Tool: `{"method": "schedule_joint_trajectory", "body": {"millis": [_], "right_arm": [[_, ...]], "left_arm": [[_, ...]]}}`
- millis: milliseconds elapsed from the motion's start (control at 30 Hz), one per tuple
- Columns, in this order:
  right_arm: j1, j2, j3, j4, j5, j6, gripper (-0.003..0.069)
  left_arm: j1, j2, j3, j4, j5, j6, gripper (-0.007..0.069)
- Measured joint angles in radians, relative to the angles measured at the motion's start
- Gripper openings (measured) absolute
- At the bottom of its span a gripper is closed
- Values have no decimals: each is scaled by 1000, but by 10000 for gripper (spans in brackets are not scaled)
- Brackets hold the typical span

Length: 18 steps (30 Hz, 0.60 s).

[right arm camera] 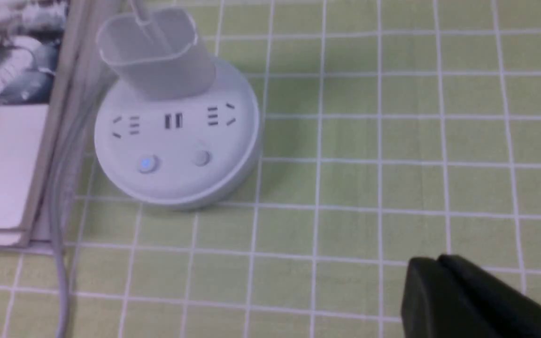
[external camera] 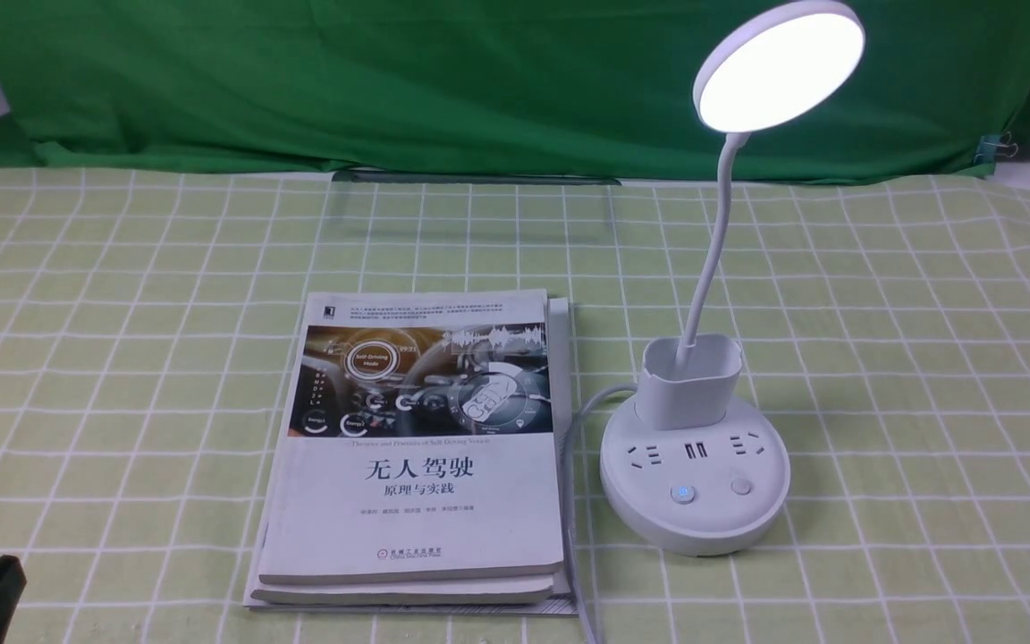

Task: Turn off the desk lamp on the green coffee tablecloth by hand.
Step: 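Press the power button on the lamp base to turn the lamp off with the right gripper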

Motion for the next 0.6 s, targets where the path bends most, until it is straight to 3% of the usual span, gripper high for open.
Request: {"method": "schedule_joint_trajectory", "body": {"millis": [133, 367, 600], "right_arm": [[46, 192, -86, -5, 14, -5, 43], [264, 578, -281, -22, 37, -5, 43], [335, 820, -404, -25, 46, -5, 43]], "left_arm": [[0, 0, 0, 0, 0, 0, 242], [0, 0, 0, 0, 0, 0, 242], [0, 0, 0, 0, 0, 0, 242]]}}
